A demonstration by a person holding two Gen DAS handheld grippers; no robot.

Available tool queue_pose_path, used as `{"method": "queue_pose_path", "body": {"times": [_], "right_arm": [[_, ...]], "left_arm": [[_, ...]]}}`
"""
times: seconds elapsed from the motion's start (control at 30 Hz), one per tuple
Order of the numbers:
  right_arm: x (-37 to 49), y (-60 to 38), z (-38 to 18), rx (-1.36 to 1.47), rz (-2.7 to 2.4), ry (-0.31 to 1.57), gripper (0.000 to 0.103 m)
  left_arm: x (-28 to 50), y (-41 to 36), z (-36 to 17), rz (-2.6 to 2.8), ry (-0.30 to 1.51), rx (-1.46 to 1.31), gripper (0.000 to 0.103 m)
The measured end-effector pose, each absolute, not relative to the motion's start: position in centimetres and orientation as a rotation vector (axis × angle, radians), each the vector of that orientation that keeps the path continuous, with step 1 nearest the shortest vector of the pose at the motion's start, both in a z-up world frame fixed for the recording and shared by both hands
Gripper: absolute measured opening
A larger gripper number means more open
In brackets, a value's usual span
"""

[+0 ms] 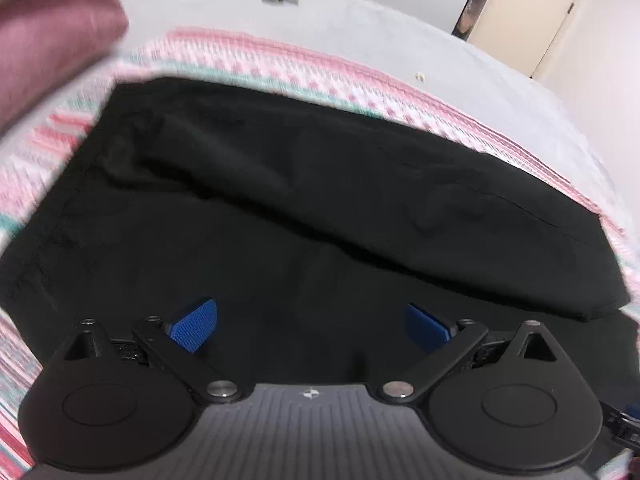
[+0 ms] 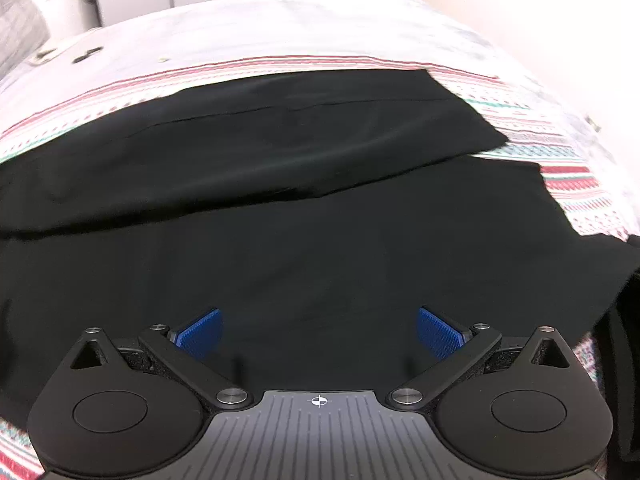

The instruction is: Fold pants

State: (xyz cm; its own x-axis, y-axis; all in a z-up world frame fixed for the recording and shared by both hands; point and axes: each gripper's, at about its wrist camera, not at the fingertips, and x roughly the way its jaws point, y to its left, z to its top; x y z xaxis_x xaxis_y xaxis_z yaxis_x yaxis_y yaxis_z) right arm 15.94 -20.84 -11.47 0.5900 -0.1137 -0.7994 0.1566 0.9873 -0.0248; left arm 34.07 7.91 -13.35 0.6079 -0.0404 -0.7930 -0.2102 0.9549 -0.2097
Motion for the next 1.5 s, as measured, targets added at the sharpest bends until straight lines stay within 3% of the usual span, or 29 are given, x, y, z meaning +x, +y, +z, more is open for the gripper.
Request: {"method": "queue_pose_path", "body": {"times": [0.4, 0.73, 1.0, 1.13, 1.33, 1.5], "right_arm": [[19.3, -21.0, -10.4, 0.354, -0.050, 0.898, 0.103], [32.4, -9.8, -7.8, 0.127, 0.166, 0.902, 0.103], [43.2, -2.6, -11.6, -0.035, 0.237, 1.026, 0.103], [45.6, -1.2, -13.8, -0.115, 0.187, 1.024, 0.103], [49.2, 0.1, -10.9, -0.176, 0.214, 0.907, 0.103], [50.9, 2.2, -13.3, -0.313, 0.332, 0.952, 0.102]], "left_arm": [[34.5, 13.6, -13.8, 0.211, 0.974, -0.526, 0.103], [35.2, 17.5, -15.1, 0.317, 1.006, -0.673, 0.103], [36.8, 18.4, -15.9, 0.360, 1.028, -0.677, 0.103], [36.9, 18.3, -15.9, 0.365, 1.029, -0.666, 0.103], [37.1, 18.6, -16.3, 0.373, 1.029, -0.669, 0.103], [37.5, 18.7, -16.6, 0.375, 1.031, -0.653, 0.103]]}}
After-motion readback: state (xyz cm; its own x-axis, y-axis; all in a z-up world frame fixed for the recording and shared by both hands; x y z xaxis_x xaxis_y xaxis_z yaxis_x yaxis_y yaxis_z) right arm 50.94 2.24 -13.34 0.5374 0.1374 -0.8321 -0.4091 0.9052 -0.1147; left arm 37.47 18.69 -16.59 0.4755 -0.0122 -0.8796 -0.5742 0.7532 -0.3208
